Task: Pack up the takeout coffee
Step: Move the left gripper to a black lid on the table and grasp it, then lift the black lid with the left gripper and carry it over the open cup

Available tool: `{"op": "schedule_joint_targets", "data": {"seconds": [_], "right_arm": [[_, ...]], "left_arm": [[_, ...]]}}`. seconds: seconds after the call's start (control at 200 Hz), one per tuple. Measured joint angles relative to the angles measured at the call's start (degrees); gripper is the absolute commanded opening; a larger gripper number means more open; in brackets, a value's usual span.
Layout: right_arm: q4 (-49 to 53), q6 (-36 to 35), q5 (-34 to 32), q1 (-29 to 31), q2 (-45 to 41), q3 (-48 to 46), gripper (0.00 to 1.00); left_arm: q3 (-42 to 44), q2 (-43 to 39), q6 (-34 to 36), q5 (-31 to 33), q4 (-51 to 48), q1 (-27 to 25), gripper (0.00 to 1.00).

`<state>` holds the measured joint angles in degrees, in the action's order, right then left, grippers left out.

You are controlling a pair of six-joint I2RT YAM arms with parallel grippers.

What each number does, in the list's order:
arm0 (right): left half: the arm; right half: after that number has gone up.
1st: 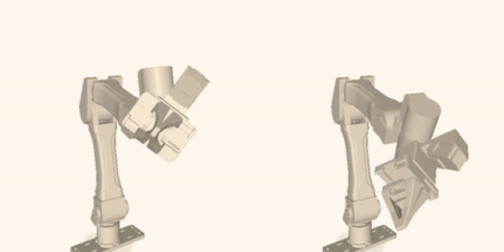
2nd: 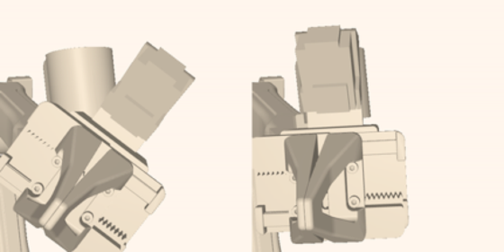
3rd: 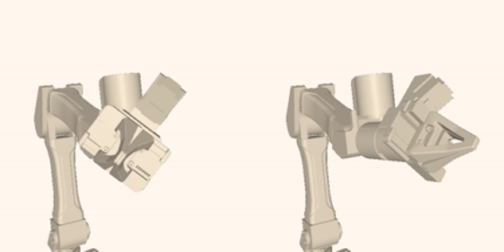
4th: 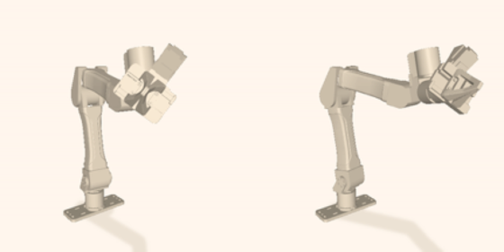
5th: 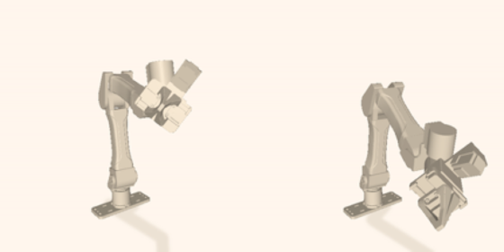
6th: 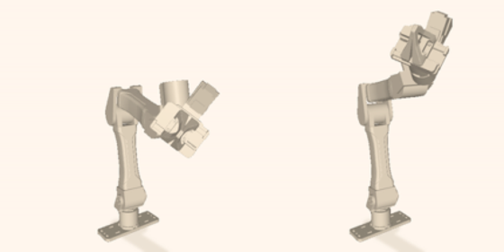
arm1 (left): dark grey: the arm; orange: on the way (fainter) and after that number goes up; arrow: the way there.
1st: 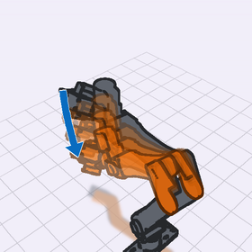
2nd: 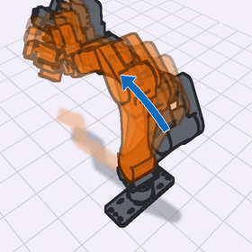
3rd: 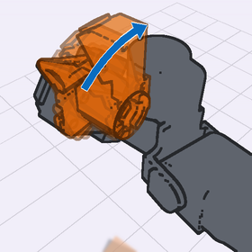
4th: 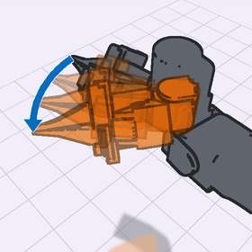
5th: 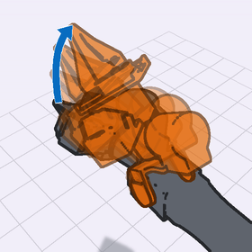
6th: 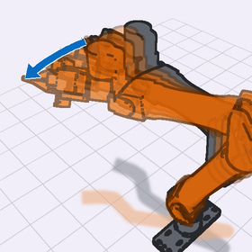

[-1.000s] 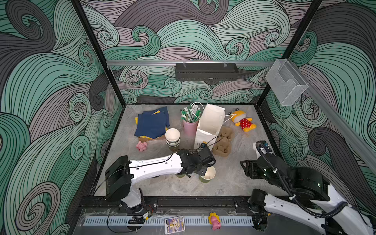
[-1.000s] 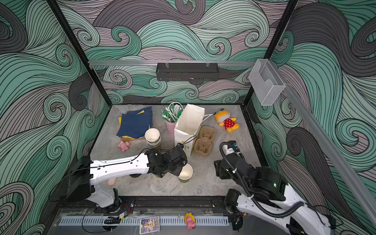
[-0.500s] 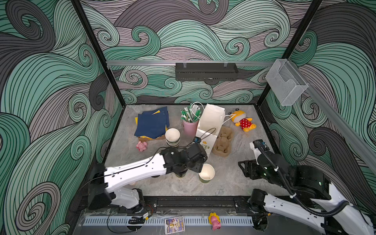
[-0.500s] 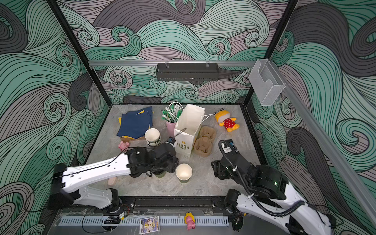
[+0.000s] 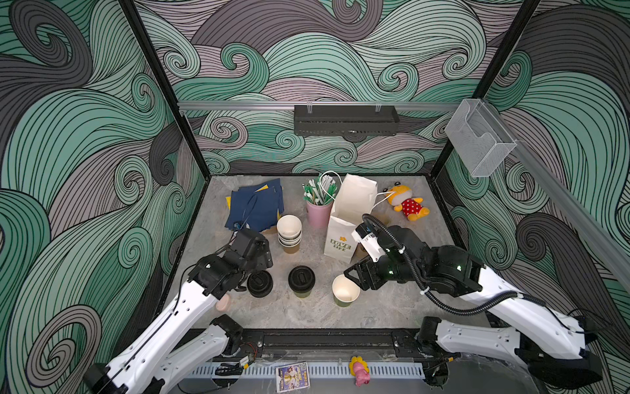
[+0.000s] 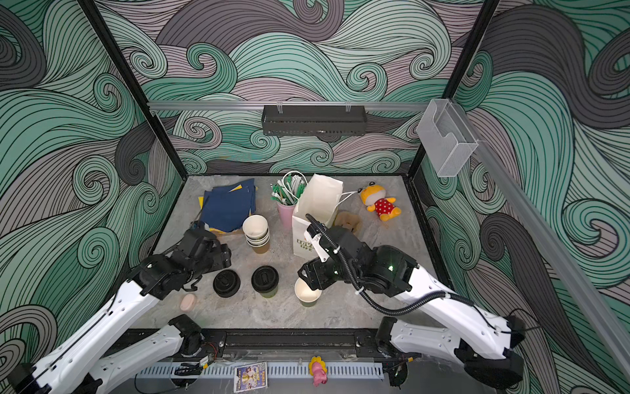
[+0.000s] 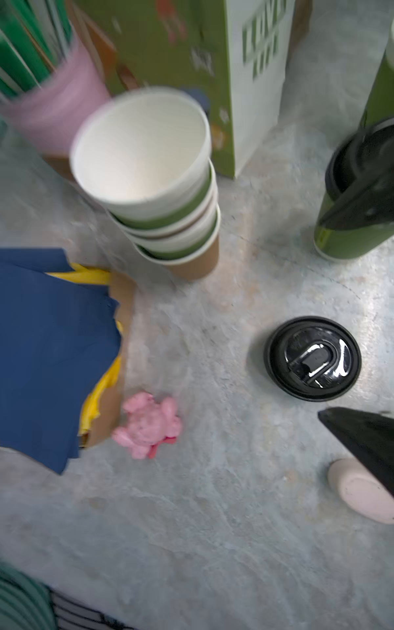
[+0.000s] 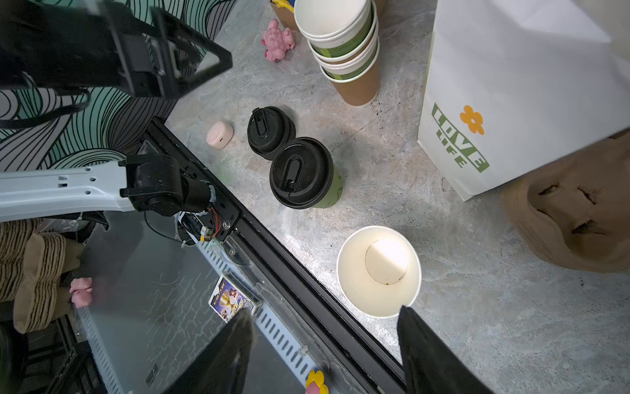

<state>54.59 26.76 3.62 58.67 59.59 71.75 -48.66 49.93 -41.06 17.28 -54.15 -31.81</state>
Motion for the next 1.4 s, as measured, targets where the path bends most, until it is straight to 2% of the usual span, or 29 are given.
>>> {"op": "schedule_joint_targets", "data": {"seconds": [0.04,0.305,0.655,1.055,1.401], "right_arm": [[0.0,0.0,-0.2,0.0,-0.2,0.0,0.69],[-1.1,0.5,-2.1,0.2,-4.4,-3.5,0.69],[-2.1,0.9,-2.3,0.2,-5.4,-6.6,0.69],[-3.5,1.6,-2.2,0.2,-6.3,-8.3,0.69],[-4.3,2.3,-2.2,0.2,-7.1,-8.6,0.69]], "left_arm": [[2.2,0.7,-1.0,-0.6,-0.1,0.2,0.99],[12.1,-0.3,-8.2,-2.5,2.1,0.5,0.98],[13.3,5.6,-11.1,-3.0,7.7,1.7,0.85],[14.4,9.6,-11.5,-3.3,9.9,1.8,0.84],[14.6,13.3,-11.3,-3.8,10.9,1.8,0.76]]}}
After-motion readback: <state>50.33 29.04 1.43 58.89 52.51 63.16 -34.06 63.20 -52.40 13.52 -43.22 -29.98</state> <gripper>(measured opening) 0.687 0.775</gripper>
